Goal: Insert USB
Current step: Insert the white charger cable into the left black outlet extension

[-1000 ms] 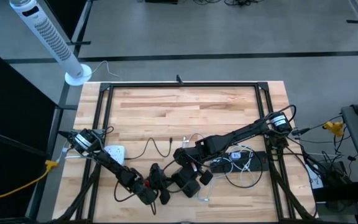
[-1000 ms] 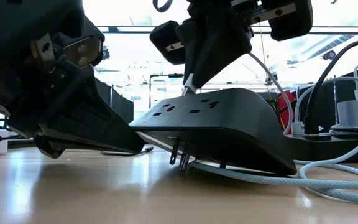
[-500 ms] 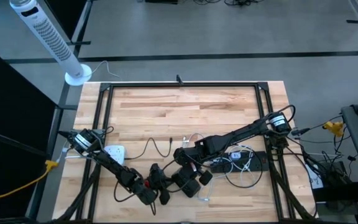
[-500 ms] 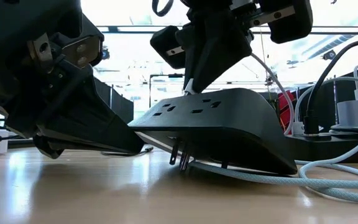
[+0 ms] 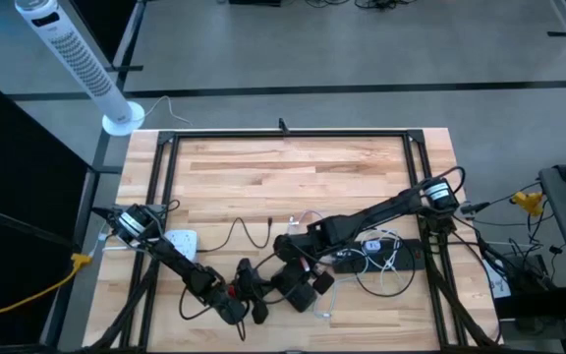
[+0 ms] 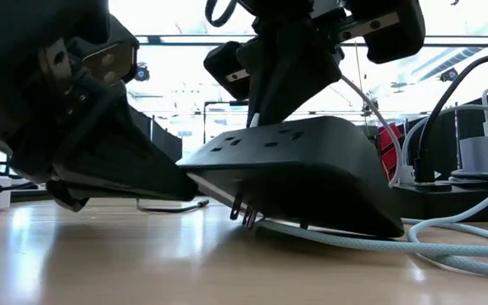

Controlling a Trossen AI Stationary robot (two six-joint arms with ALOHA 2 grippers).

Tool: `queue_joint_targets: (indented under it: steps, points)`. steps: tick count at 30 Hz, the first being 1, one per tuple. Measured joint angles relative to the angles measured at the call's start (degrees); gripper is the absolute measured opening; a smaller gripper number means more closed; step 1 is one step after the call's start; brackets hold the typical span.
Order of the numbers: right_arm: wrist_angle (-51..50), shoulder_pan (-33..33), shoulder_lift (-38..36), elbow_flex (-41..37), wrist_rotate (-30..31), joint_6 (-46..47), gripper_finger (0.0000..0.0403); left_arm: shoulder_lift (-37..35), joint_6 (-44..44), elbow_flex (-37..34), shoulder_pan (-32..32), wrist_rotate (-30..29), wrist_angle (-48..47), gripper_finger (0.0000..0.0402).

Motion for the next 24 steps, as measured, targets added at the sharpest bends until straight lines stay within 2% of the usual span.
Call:
queue_joint_targets:
  steps: [12, 16, 19, 24]
  points:
    - [3.2, -0.3, 4.0, 0.0, -0.8, 2.5, 0.0012, 0.1, -0.3, -0.1, 0.0, -0.4, -1.6, 0.0]
    - [4.1, -0.8, 3.7, 0.0, 1.7, 3.0, 0.0012, 0.0, -4.6, 0.0, 0.1, 1.5, -6.0, 0.0002]
    - [4.4, -1.4, 3.7, 0.0, 5.2, 2.9, 0.0012, -0.5, -10.1, 0.4, 0.3, 3.8, -10.7, 0.0018]
    - [4.6, -2.9, 3.7, 0.0, 7.0, 2.6, 0.0012, -1.5, -11.9, 0.4, -0.2, 5.4, -13.1, 0.007]
